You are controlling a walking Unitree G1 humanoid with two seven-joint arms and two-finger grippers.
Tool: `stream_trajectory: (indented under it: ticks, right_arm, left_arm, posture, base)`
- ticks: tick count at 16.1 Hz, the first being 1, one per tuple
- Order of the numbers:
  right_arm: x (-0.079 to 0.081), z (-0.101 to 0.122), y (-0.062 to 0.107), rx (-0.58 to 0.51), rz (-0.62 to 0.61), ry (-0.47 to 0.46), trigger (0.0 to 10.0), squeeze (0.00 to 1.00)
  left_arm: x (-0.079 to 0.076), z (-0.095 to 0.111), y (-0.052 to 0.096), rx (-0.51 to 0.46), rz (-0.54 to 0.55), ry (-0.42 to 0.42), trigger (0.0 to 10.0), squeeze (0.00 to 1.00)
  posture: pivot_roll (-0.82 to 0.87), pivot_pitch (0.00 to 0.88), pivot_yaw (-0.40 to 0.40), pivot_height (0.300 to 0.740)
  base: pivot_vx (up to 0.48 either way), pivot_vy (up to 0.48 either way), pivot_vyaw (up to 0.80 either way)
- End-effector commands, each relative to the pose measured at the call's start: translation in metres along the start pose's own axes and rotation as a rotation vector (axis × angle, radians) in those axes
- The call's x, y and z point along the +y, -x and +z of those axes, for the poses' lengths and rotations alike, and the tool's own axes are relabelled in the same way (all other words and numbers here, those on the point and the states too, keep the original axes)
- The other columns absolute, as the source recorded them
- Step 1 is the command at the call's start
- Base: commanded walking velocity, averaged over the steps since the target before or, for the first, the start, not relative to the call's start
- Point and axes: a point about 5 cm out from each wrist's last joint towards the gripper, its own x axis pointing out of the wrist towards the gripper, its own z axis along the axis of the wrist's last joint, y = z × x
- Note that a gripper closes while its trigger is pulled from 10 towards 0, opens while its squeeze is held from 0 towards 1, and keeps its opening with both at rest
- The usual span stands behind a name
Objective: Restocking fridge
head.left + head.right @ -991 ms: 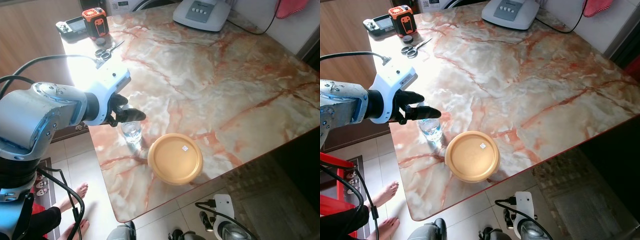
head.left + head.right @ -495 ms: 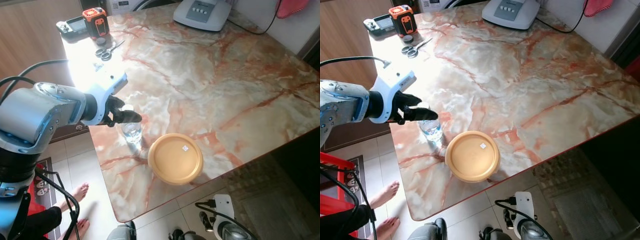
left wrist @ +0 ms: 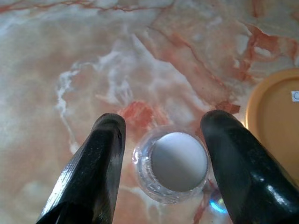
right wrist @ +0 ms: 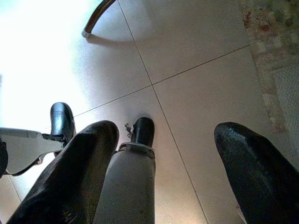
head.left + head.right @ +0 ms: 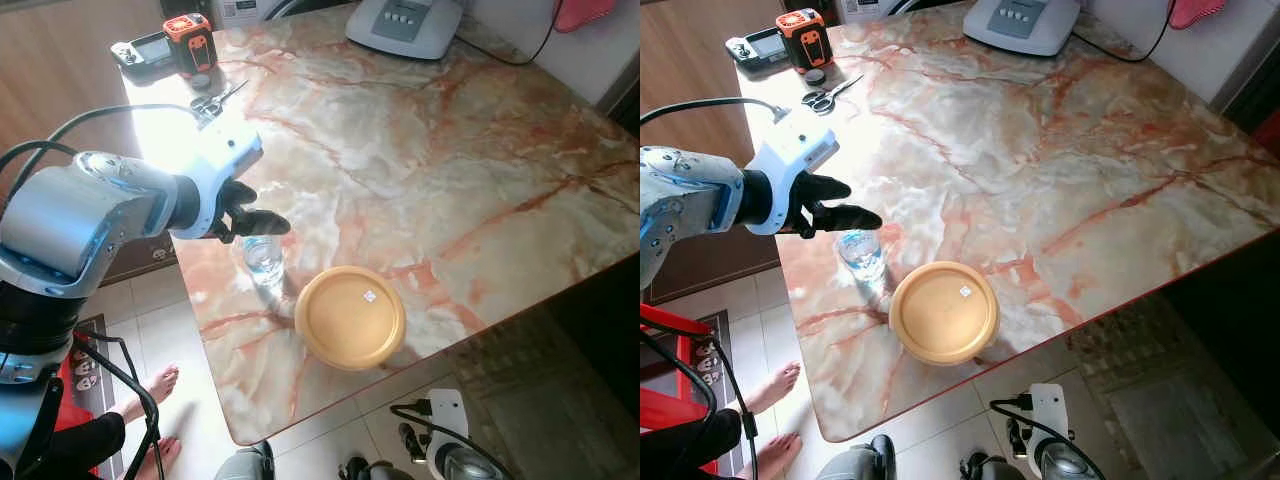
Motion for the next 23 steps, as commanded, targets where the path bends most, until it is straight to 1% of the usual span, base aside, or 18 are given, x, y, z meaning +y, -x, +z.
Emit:
stream_trajectory:
  ticks: [1,3,4,6,8,11,12,13,14,18,19,20,23]
  right_arm:
    - [-0.0017,-0.0124,0.0019,0.038,-0.008,-0.021,10.0,0.00]
    - [-0.0015,-0.0124,0.0019,0.038,-0.007,-0.021,10.0,0.00]
    - [-0.0014,-0.0125,0.0019,0.038,-0.007,-0.022,10.0,0.00]
    - [-0.0014,-0.0126,0.0020,0.038,-0.007,-0.022,10.0,0.00]
    - [-0.0011,-0.0128,0.0020,0.038,-0.006,-0.022,10.0,0.00]
    - [-0.0007,-0.0130,0.0019,0.038,-0.005,-0.025,10.0,0.00]
    - [-0.0006,-0.0131,0.0019,0.039,-0.006,-0.024,10.0,0.00]
    - [-0.0006,-0.0131,0.0019,0.039,-0.006,-0.024,10.0,0.00]
    - [-0.0004,-0.0132,0.0019,0.040,-0.005,-0.024,10.0,0.00]
    - [-0.0001,-0.0133,0.0019,0.040,-0.005,-0.025,10.0,0.00]
    - [0.0001,-0.0133,0.0019,0.040,-0.005,-0.025,10.0,0.00]
    - [0.0002,-0.0133,0.0019,0.040,-0.004,-0.026,10.0,0.00]
    - [0.0006,-0.0134,0.0018,0.040,-0.001,-0.028,10.0,0.00]
  left_arm:
    - [-0.0027,0.0038,0.0034,0.003,-0.024,-0.029,10.0,0.00]
    - [-0.0031,0.0014,0.0030,0.015,-0.030,-0.035,10.0,0.00]
    - [-0.0029,0.0010,0.0029,0.018,-0.032,-0.037,9.6,0.00]
    - [-0.0015,0.0016,0.0035,0.022,-0.028,-0.045,4.4,0.00]
    - [-0.0009,0.0004,0.0034,0.028,-0.031,-0.051,4.6,0.00]
    - [-0.0022,-0.0018,0.0010,0.033,-0.039,-0.048,4.4,0.00]
    - [-0.0027,-0.0022,0.0009,0.033,-0.043,-0.049,4.8,0.00]
    - [-0.0023,-0.0020,0.0011,0.033,-0.040,-0.051,7.8,0.00]
    - [-0.0019,-0.0020,0.0014,0.034,-0.038,-0.053,10.0,0.00]
    - [-0.0034,-0.0024,0.0028,0.046,-0.050,-0.063,10.0,0.00]
    - [-0.0032,-0.0029,0.0030,0.048,-0.050,-0.064,9.7,0.00]
    - [-0.0026,-0.0030,0.0033,0.048,-0.045,-0.068,0.0,0.00]
    - [-0.0023,-0.0035,0.0038,0.049,-0.042,-0.066,0.0,0.00]
  posture:
    - [0.19,0.219,-0.041,0.740]
    - [0.19,0.221,-0.039,0.740]
    - [0.19,0.220,-0.039,0.740]
    - [0.20,0.220,-0.038,0.740]
    - [0.20,0.222,-0.037,0.740]
    - [0.20,0.222,-0.037,0.740]
    - [0.20,0.223,-0.036,0.740]
    - [0.20,0.224,-0.036,0.740]
    - [0.20,0.224,-0.035,0.740]
    - [0.20,0.222,-0.032,0.740]
    - [0.20,0.223,-0.032,0.740]
    - [0.20,0.222,-0.032,0.740]
    - [0.20,0.223,-0.031,0.740]
  base:
    - [0.000,0.000,0.00]
    - [0.000,0.000,0.00]
    - [0.000,0.000,0.00]
    - [0.000,0.000,0.00]
    - [0.000,0.000,0.00]
    - [0.000,0.000,0.00]
    - [0.000,0.000,0.00]
    - [0.000,0.000,0.00]
    - [0.000,0.000,0.00]
    - [0.000,0.000,0.00]
    - [0.000,0.000,0.00]
    - [0.000,0.000,0.00]
    - [0.000,0.000,0.00]
